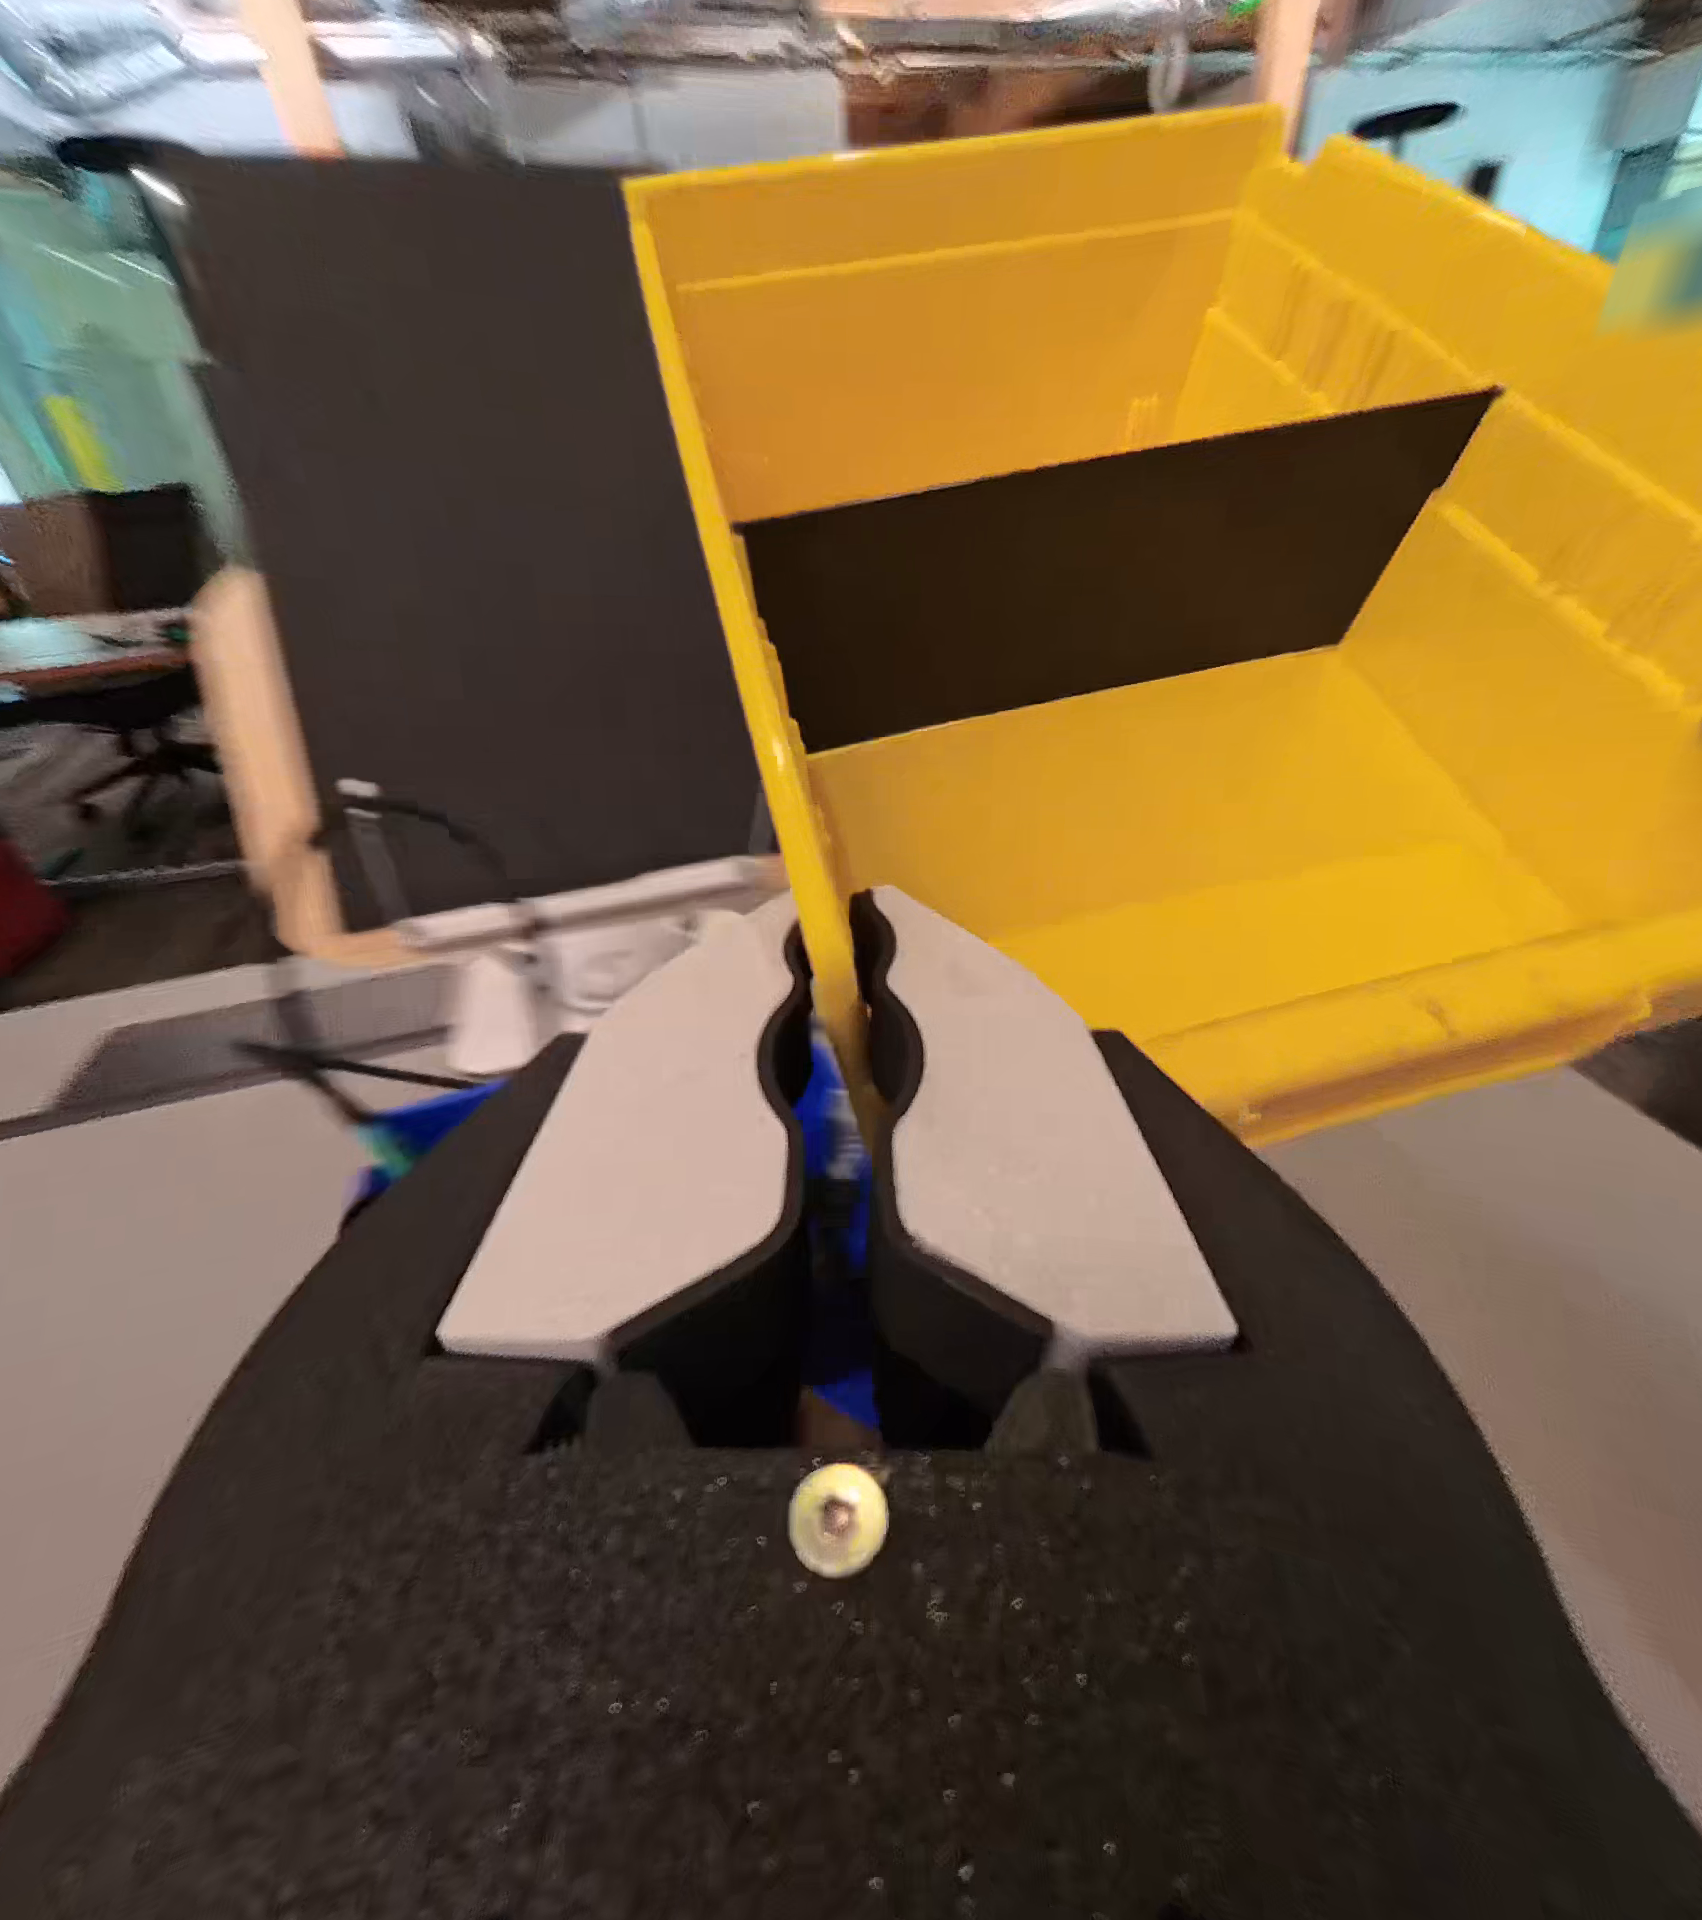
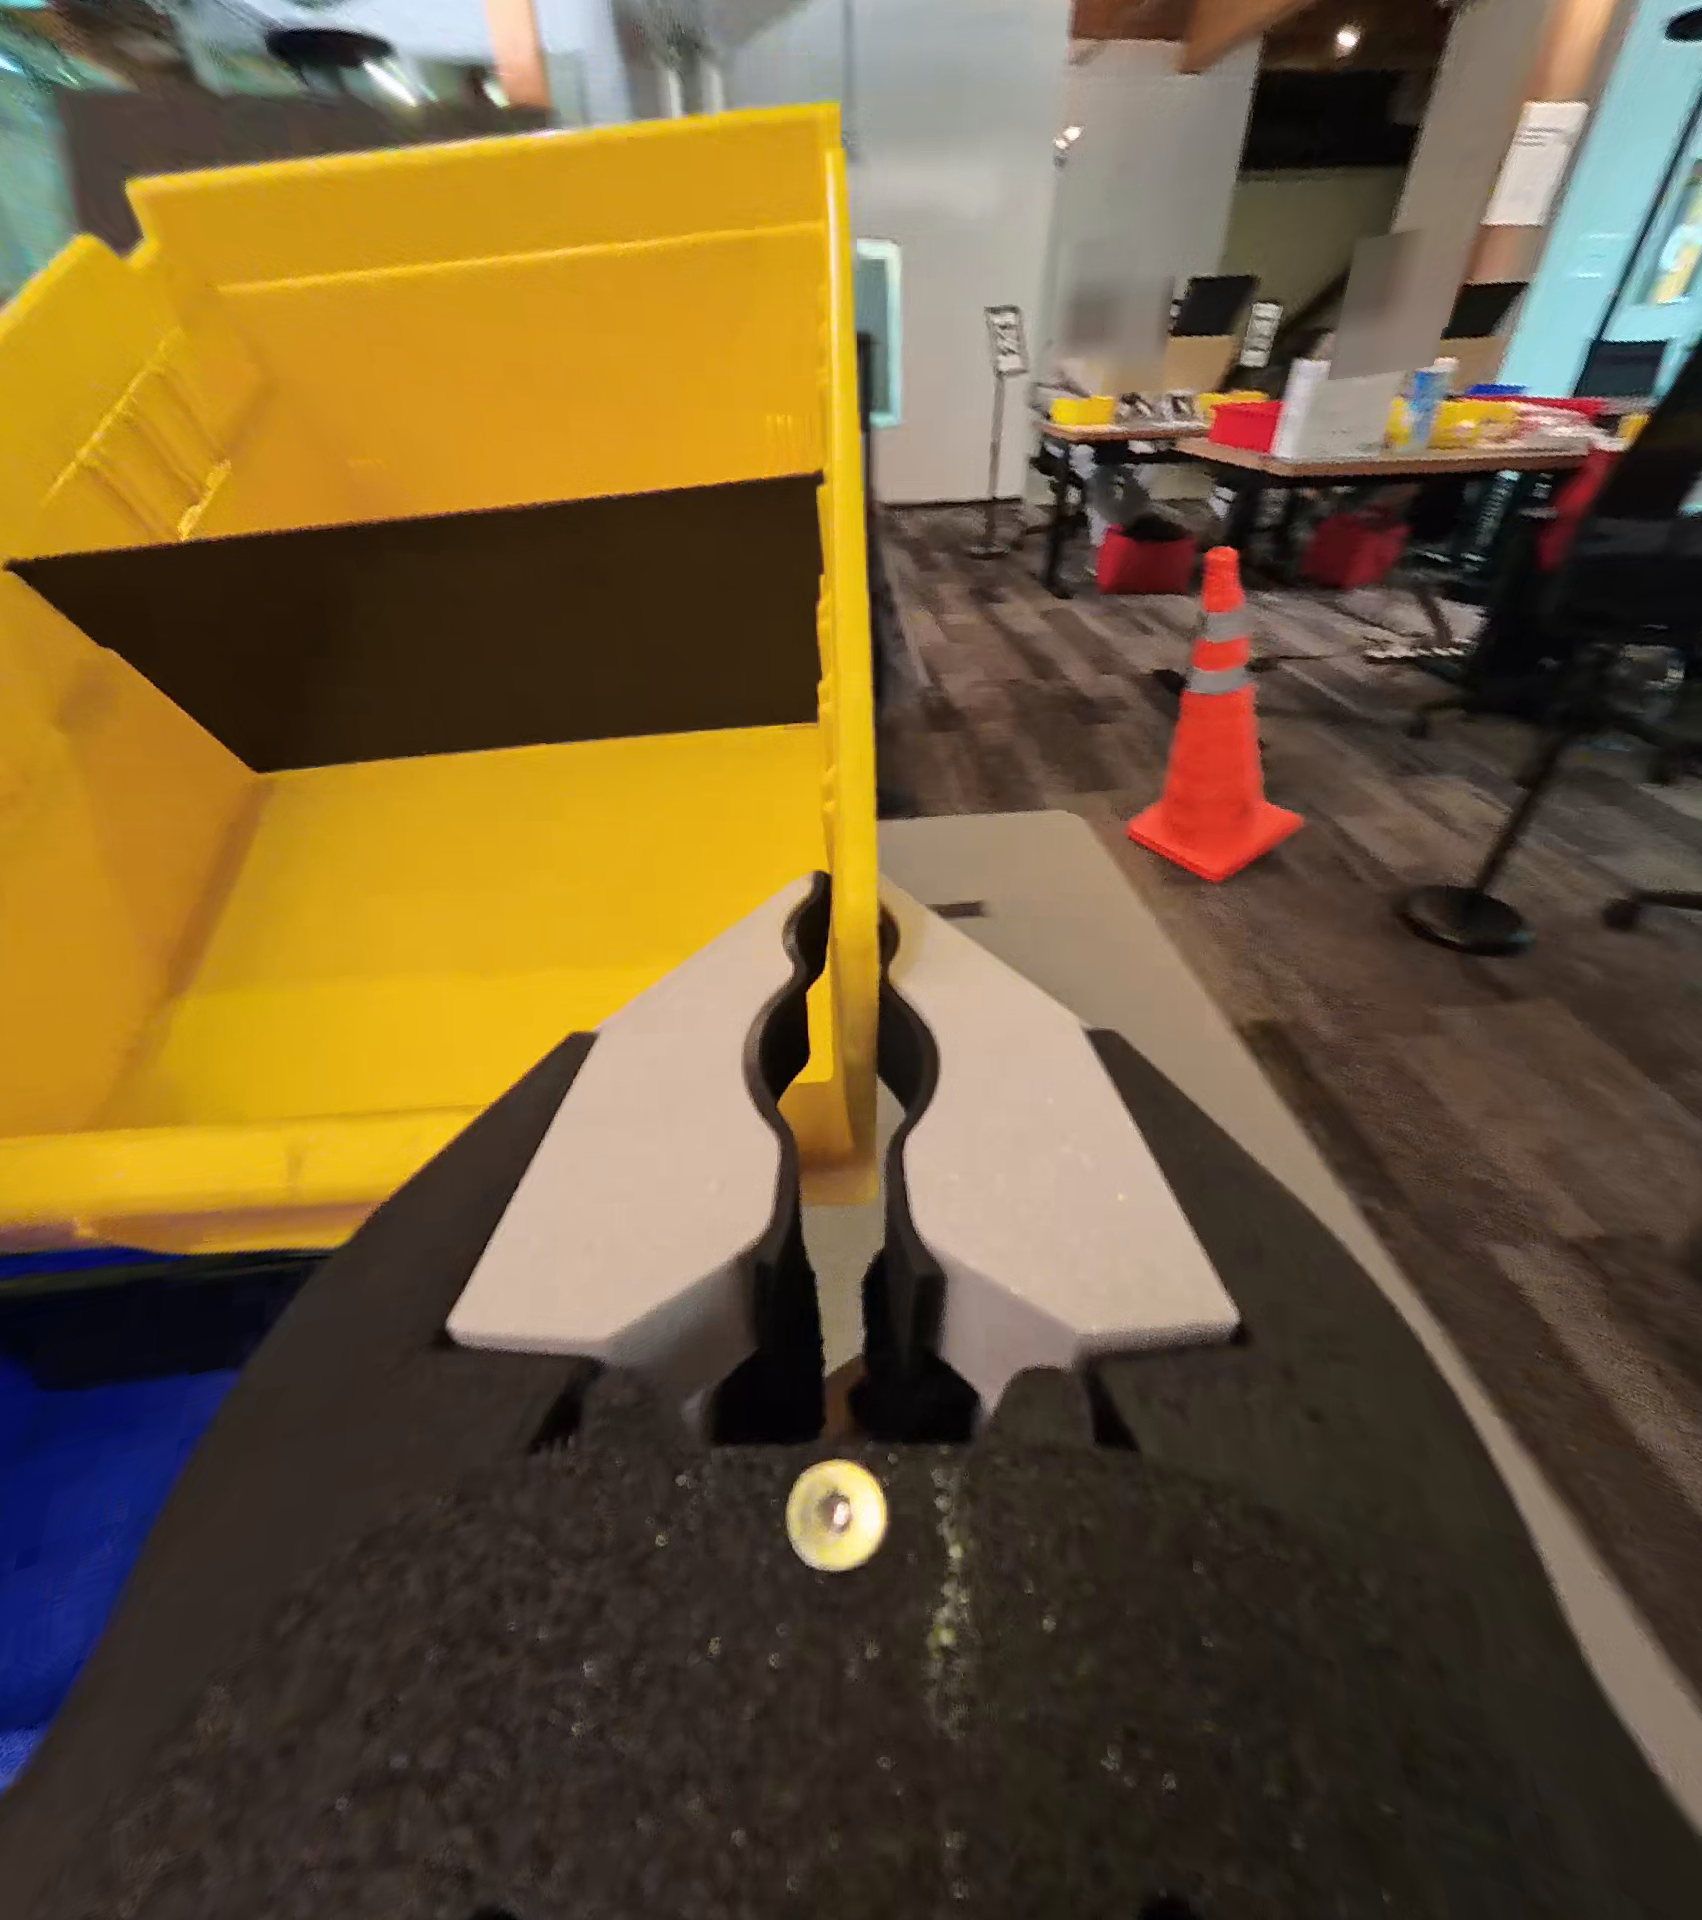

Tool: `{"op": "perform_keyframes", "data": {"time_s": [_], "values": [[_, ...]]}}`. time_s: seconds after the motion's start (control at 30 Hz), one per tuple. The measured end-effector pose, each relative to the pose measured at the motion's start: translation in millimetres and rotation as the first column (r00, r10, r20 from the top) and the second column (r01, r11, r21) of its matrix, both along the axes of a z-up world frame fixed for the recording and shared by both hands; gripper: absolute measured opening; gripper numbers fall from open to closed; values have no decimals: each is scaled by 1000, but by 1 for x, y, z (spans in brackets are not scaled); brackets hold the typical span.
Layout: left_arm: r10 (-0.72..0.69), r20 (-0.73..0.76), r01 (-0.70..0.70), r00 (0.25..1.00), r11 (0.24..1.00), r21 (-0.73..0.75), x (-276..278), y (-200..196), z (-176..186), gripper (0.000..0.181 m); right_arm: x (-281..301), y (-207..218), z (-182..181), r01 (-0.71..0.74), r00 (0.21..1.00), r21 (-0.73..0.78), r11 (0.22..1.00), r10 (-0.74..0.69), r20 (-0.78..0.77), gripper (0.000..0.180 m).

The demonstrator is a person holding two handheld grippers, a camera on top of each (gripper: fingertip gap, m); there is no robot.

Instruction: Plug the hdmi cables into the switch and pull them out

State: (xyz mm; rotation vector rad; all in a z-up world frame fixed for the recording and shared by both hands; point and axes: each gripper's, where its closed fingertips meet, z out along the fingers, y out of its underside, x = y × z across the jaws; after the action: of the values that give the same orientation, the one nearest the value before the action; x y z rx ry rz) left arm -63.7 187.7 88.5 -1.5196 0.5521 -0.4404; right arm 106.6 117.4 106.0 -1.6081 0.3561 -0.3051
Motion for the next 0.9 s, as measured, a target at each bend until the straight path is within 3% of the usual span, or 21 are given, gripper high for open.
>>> {"op": "perform_keyframes", "data": {"time_s": [0.1, 0.23, 0.5, 0.7, 0.8, 0.9], "values": [[6, 3, -6, 1000, 996, -85, 74, -9, -52, 5, 78, -10, -51, 34, 999, -116, 993, -34, 0, 4], [22, -77, -36, 997, 982, -185, 128, -16, -128, 5, 139, -10, -137, -47, 998, -223, 974, 35, -61, 3], [28, -186, -92, 982, 934, -346, 135, 8, -210, 4, 150, 10, -226, -67, 995, -419, 906, 27, -100, 3], [60, -151, -106, 987, 942, -318, 132, 6, -216, 10, 147, 17, -246, -69, 983, -431, 900, -11, -182, 6], [-10, -153, -44, 988, 937, -347, 132, -3, -212, 20, 146, 15, -246, -64, 979, -414, 908, -23, -202, 7], [-125, -23, 109, 992, 930, -351, 123, -28, -187, 24, 149, 9, -246, -41, 966, -411, 911, -68, -247, 15]]}}
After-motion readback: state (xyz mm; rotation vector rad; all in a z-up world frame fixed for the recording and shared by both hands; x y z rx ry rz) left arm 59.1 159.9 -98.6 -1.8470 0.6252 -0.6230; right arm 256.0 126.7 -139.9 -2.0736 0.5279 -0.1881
